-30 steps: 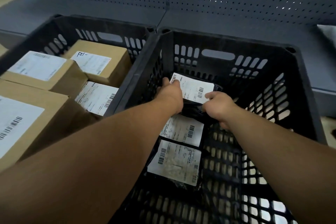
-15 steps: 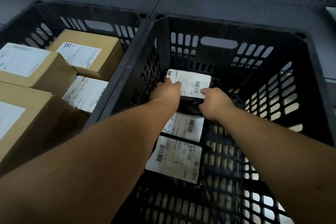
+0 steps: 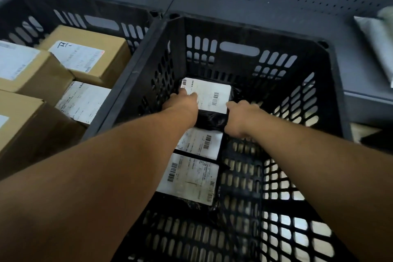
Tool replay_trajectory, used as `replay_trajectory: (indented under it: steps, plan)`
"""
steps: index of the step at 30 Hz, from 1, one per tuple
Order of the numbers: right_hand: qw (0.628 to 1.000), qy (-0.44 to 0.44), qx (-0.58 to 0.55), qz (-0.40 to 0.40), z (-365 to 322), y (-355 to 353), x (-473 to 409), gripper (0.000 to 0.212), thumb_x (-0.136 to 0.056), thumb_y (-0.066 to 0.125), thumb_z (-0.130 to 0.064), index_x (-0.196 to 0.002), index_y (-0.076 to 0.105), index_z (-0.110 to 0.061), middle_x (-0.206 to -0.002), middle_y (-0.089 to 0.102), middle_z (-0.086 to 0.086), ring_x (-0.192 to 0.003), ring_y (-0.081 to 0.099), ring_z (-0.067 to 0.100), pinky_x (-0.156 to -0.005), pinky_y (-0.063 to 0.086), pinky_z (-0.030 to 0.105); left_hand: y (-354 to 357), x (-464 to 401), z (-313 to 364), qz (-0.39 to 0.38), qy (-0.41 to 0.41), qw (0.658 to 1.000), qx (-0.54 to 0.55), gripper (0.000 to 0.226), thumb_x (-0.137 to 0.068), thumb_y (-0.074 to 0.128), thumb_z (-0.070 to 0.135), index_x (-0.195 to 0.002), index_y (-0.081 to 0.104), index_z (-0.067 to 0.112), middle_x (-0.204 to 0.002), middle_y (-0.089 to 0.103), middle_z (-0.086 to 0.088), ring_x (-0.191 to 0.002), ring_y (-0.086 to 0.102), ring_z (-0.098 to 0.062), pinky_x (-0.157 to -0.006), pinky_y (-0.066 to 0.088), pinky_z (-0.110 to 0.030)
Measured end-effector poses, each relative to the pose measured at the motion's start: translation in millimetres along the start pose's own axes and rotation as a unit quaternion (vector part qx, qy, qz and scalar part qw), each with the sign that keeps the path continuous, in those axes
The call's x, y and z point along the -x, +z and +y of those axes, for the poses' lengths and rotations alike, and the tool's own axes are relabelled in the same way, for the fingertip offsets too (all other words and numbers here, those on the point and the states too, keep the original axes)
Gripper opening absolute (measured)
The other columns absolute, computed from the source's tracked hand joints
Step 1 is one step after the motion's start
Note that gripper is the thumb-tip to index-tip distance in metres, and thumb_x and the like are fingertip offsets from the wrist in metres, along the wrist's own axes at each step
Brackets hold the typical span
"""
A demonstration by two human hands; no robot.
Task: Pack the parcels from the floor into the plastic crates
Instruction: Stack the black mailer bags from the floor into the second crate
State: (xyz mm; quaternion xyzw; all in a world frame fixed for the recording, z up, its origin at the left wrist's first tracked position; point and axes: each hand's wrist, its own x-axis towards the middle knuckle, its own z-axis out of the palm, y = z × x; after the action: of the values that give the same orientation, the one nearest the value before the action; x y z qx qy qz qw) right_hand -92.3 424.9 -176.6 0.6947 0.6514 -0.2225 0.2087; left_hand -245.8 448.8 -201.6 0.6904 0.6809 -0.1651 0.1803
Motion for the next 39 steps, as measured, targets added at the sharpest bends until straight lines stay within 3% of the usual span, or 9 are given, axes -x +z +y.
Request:
replay_trajectory:
  steps: [5,10,15,21,32,39]
  plan:
    - [0.999,-0.019,-0.006,0.029,25,-29,38,0.079,-0.092,0.061,-0.028,-0.159,0.019,-0.024,-0.154,0.030,0.010,-0.141,0.031,0.036,-0.107,0.043,0.048,-6,9,21,-0.004,-0.006,1.000,-0.014,0.076,-0.087,0.055,0.006,-0.154,0.025,0.022,-0.156,0.019,-0.013,-0.137,0.029,-0.040,-0.104,0.046,-0.050]
    - [0.989,-0.060,-0.018,0.130,46,-54,81,0.070,-0.087,0.065,-0.033,-0.149,0.035,-0.022,-0.143,0.041,0.010,-0.135,0.038,0.033,-0.106,0.045,0.049,-26,21,47,0.038,0.013,0.999,0.010,0.069,-0.089,0.064,0.023,-0.150,0.032,0.022,-0.152,0.027,-0.010,-0.139,0.033,-0.039,-0.106,0.044,-0.054]
    - [0.970,-0.087,-0.026,0.225,83,-62,124,0.068,-0.088,0.063,-0.025,-0.150,0.038,-0.019,-0.145,0.042,0.011,-0.135,0.038,0.032,-0.106,0.044,0.046,-42,46,75,0.091,0.025,0.994,0.055,0.062,-0.089,0.064,0.025,-0.146,0.039,0.019,-0.144,0.035,-0.012,-0.133,0.038,-0.039,-0.102,0.046,-0.053]
    - [0.934,-0.114,-0.031,0.337,134,-60,164,0.058,-0.092,0.059,-0.032,-0.146,0.043,-0.020,-0.142,0.046,0.005,-0.132,0.041,0.029,-0.105,0.042,0.041,-66,69,108,0.171,0.060,0.979,0.093,0.063,-0.091,0.062,0.035,-0.149,0.040,0.022,-0.147,0.036,-0.011,-0.131,0.043,-0.037,-0.101,0.048,-0.052]
    - [0.931,-0.003,-0.063,0.361,266,-23,225,0.053,-0.091,0.059,-0.043,-0.138,0.047,-0.022,-0.139,0.047,0.004,-0.130,0.042,0.030,-0.103,0.044,0.046,-86,133,193,0.281,0.217,0.926,0.125,0.051,-0.093,0.058,0.037,-0.142,0.049,0.024,-0.141,0.044,-0.006,-0.121,0.053,-0.030,-0.097,0.051,-0.047]
    - [0.934,0.095,-0.101,0.330,351,24,249,0.059,-0.090,0.059,-0.043,-0.144,0.043,-0.023,-0.141,0.047,0.004,-0.130,0.043,0.030,-0.104,0.043,0.046,-72,185,272,0.286,0.310,0.904,0.066,0.050,-0.098,0.052,0.038,-0.145,0.047,0.023,-0.147,0.043,-0.002,-0.131,0.045,-0.027,-0.104,0.045,-0.045]
